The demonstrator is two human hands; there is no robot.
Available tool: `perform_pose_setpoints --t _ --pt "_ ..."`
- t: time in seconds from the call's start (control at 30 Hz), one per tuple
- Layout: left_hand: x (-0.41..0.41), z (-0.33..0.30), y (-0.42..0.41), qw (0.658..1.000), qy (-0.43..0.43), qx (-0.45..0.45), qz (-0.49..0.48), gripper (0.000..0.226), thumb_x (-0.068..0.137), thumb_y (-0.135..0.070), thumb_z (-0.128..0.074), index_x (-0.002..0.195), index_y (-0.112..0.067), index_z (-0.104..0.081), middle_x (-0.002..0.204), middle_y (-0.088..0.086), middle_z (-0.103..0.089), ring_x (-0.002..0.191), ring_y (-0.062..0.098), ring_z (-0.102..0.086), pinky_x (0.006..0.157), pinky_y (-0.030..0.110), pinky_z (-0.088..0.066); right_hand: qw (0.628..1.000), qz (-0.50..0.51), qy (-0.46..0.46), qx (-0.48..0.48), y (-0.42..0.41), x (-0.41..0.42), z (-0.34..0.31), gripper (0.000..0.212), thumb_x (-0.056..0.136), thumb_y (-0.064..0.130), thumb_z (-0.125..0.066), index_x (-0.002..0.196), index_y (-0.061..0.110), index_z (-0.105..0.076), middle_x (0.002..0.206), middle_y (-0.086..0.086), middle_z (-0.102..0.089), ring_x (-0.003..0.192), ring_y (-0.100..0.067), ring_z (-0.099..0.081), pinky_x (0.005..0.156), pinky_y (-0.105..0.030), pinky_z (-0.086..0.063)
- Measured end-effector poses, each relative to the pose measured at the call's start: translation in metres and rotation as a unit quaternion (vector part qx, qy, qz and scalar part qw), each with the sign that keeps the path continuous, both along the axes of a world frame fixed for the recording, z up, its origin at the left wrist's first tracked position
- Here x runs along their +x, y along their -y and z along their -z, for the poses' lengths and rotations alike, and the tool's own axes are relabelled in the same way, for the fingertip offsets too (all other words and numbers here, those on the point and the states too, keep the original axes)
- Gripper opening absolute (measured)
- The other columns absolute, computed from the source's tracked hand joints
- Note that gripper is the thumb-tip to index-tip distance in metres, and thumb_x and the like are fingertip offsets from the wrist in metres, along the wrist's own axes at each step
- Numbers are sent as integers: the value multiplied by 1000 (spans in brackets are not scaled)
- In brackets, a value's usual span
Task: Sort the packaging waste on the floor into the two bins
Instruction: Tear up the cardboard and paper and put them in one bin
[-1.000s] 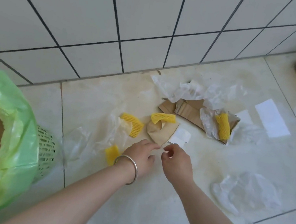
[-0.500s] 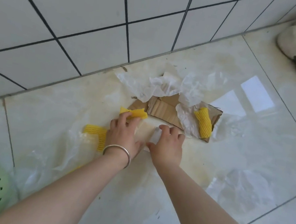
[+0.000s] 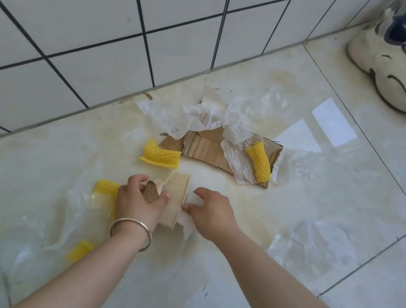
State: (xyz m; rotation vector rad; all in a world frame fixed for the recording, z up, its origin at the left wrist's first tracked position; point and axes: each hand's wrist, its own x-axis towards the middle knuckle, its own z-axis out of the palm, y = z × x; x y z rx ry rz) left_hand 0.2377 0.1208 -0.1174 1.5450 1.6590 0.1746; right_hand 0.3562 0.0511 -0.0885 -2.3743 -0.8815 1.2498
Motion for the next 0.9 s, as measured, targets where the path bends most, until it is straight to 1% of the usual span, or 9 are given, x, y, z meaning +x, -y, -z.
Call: perform_pose_setpoints --t 0.07,0.17,0.23,0.33,0.43,0.6,0.7,0.8,0.9 --pt "-4 -4 3 999 15 -47 7 57 75 -32 -73 126 -19 -52 126 8 -58 115 24 -54 92 27 -38 999 -13 -30 18 4 9 -10 23 88 27 -60 108 16 -64 107 -4 -65 99 -22 -58 79 -28 -44" --pt "-2 -14 4 995 36 -90 19 60 75 -38 -72 129 -22 -50 127 4 -58 117 23 -55 95 29 -41 995 -9 -86 39 4 25 -16 11 89 24 -59 98 21 -63 89 0 -60 81 -18 -56 71 -28 -45" --pt "4 -25 -1 997 24 -60 39 62 74 -40 -72 130 -22 -50 128 5 -55 116 24 -54 97 31 -42 993 17 -104 61 -1 33 -16 13 91 24 -57 103 20 -62 89 1 -59 78 -16 -55 65 -24 -44" --pt "15 -44 -16 998 10 47 48 58 73 -37 -72 124 -23 -51 124 3 -54 113 24 -53 90 27 -40 986 72 -118 91 -14 41 -15 21 94 22 -53 112 16 -62 98 -1 -62 83 -15 -58 64 -20 -45" --pt "26 -56 -39 993 1 103 62 57 72 -36 -72 123 -20 -51 123 3 -59 114 25 -53 94 31 -42 992 56 -60 95 -33 45 -9 25 95 23 -48 113 13 -61 109 -6 -64 96 -24 -60 76 -33 -49" --pt "41 -52 -76 975 -83 46 203 56 73 -41 -66 124 -23 -50 119 5 -60 107 25 -55 85 28 -42 991 -55 107 65 -58 60 7 27 95 19 -46 114 6 -60 135 -4 -47 119 -25 -46 79 -22 -32" --pt "46 -47 -87 968 -75 10 241 54 73 -41 -66 122 -23 -50 113 4 -60 91 21 -52 77 26 -40 980 -88 165 64 -62 75 12 28 94 22 -48 116 12 -61 144 -1 -39 129 -25 -34 99 -27 -31" --pt "50 -45 -93 962 -72 2 265 49 75 -42 -64 118 -24 -51 103 1 -58 88 21 -53 73 27 -40 973 -115 198 41 -66 91 11 27 92 28 -54 115 19 -63 153 -1 -27 136 -28 -25 110 -33 -24" --pt "58 -43 -98 954 -72 -9 291 48 78 -43 -61 120 -23 -51 102 -1 -54 92 21 -51 74 27 -37 975 -115 188 -11 -70 112 8 28 90 32 -56 117 24 -63 157 -1 -18 140 -29 -23 113 -36 -24"
